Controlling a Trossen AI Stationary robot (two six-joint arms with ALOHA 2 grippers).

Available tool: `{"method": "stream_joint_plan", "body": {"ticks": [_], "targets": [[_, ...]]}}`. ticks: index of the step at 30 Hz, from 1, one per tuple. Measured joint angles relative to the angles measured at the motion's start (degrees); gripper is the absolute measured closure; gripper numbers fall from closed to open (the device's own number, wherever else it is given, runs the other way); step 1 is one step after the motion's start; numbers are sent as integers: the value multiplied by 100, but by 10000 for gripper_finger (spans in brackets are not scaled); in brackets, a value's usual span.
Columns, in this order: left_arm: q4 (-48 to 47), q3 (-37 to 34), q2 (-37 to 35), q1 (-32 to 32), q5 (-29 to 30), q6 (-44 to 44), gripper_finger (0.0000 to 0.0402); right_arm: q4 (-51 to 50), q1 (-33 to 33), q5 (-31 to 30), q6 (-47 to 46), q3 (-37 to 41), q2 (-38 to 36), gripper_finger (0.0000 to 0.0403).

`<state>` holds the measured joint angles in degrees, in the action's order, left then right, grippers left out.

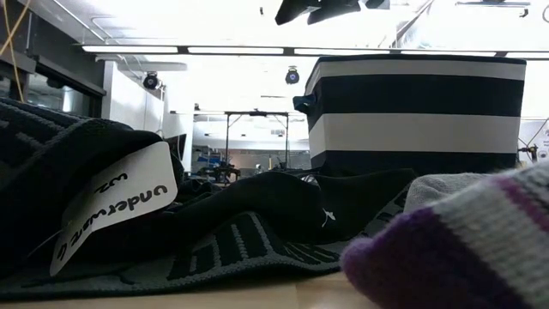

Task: Pick & Place Cloths
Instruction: Put the blue sock into the yellow bin

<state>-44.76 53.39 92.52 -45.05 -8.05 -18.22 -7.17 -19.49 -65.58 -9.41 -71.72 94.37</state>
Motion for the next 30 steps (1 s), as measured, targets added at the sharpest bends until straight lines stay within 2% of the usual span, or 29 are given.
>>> {"method": "stream_joint_plan", "body": {"ticks": [7,9,20,30], "targets": [[-32,0,0,1,-40,-2,371,2,0,0,-2,0,0,82],[-23,0,-1,1,-96,-2,391,2,0,0,0,0,0,82],[-43,185,-7,3,-291,51,398,3,0,0,9,0,0,82],[-1086,846,-10,3,440,332,400,6,0,149,2,0,0,82]]}}
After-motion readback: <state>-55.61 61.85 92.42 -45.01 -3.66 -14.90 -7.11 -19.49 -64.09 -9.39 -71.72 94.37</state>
